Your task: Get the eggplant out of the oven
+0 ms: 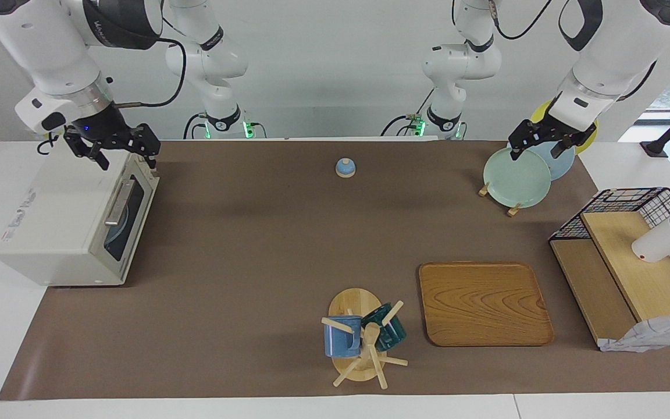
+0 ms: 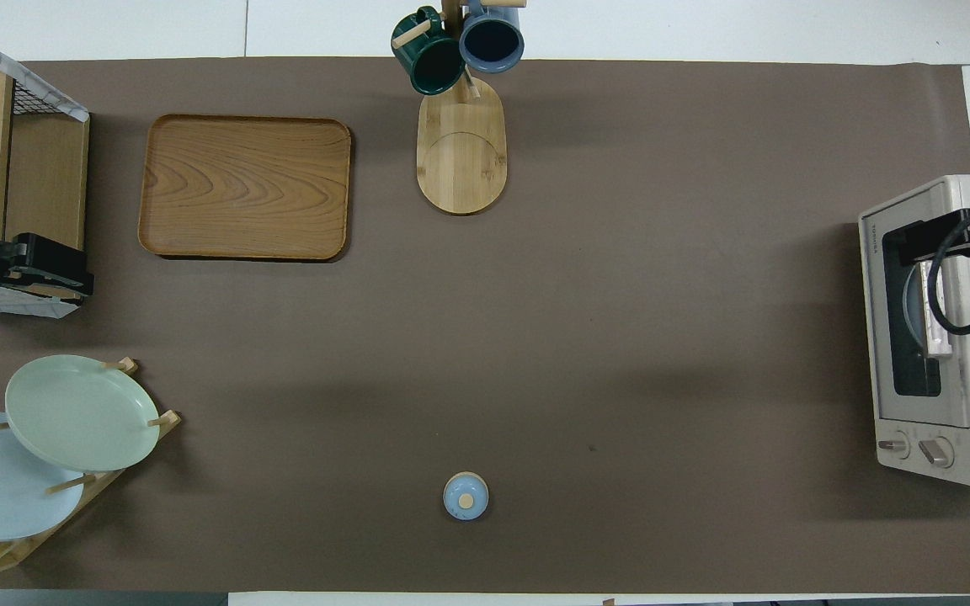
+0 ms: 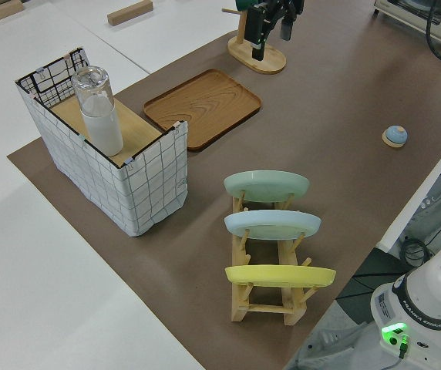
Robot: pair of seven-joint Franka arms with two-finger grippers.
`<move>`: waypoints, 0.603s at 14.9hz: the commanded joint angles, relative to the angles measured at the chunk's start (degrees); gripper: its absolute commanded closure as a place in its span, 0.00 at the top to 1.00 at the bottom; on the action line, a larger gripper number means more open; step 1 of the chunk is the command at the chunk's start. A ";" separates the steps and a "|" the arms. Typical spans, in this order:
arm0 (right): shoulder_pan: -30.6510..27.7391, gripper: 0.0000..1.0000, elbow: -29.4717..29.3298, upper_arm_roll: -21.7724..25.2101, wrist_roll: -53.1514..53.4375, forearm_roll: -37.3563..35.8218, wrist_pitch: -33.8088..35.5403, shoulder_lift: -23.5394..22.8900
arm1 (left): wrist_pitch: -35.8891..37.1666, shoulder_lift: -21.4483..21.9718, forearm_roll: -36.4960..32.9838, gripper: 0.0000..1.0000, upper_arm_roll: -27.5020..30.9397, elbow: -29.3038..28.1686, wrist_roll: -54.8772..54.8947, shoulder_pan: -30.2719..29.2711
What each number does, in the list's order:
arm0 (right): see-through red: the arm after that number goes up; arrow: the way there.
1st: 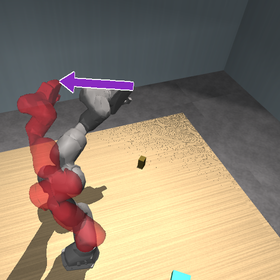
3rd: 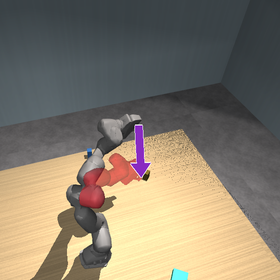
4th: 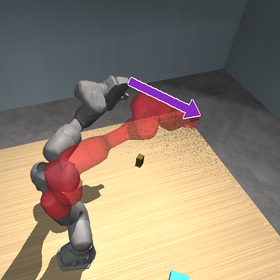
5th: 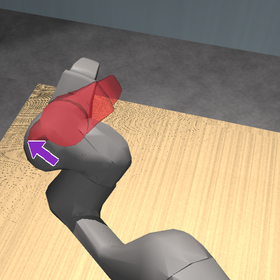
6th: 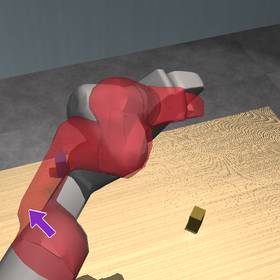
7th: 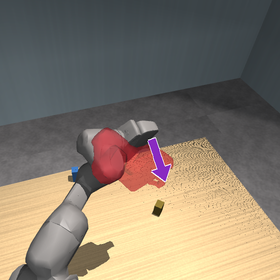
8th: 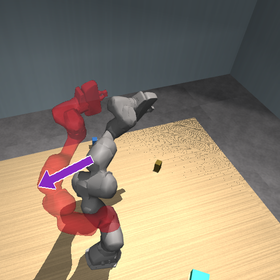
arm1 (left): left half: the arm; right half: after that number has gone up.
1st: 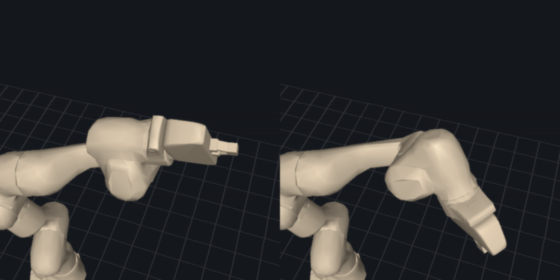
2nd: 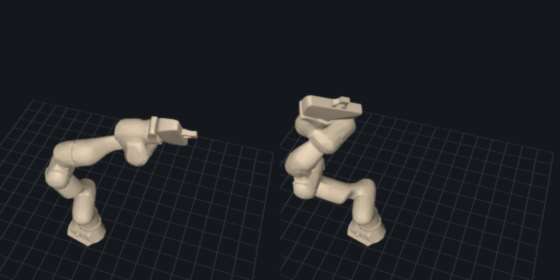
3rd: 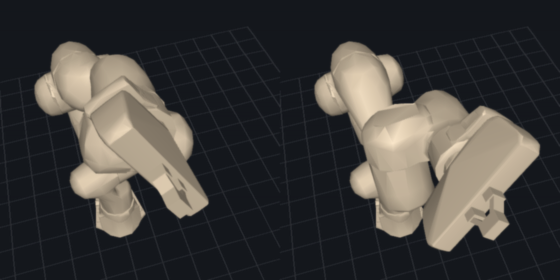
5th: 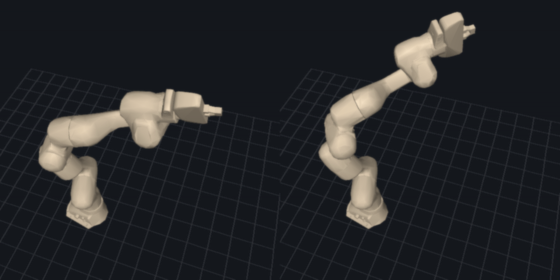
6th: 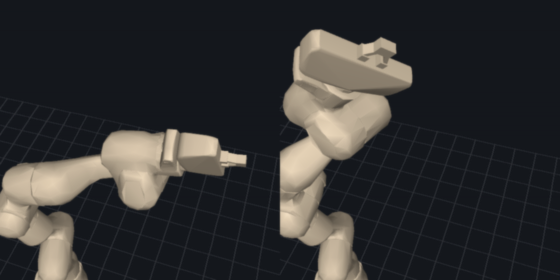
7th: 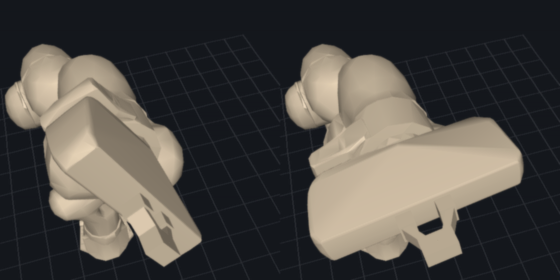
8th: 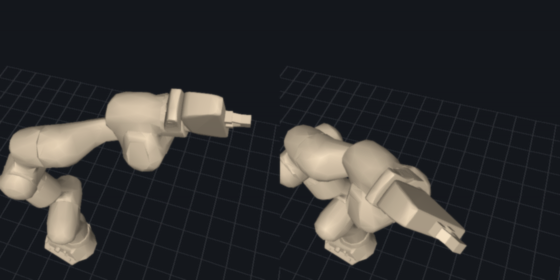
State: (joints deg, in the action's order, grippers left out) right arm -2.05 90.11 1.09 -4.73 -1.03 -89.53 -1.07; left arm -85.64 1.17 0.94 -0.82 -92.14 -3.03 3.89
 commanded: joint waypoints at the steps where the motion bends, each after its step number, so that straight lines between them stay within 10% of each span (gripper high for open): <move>1: 0.02 0.87 0.94 -0.12 -0.71 2.00 -1.78 0.80 | 0.21 0.41 0.47 1.00 -0.59 -0.14 0.13 -0.99; 2: 0.11 0.37 1.82 -0.12 -1.51 2.17 -2.48 1.33 | 0.21 0.41 0.38 1.00 -0.67 -0.14 0.13 -0.99; 4: -0.59 0.00 8.12 -0.04 -4.04 2.17 -6.68 3.86 | 0.21 0.41 0.38 1.00 -0.67 -0.14 0.13 -0.99; 9: -1.90 0.00 18.26 0.49 -3.14 -0.45 -15.50 7.05 | 0.21 0.41 0.47 1.00 -0.67 -0.14 0.13 -0.99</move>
State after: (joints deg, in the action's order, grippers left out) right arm -2.28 103.62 1.54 -10.62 -0.62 -102.75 3.05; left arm -85.64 1.17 0.94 -0.82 -92.14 -3.03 3.89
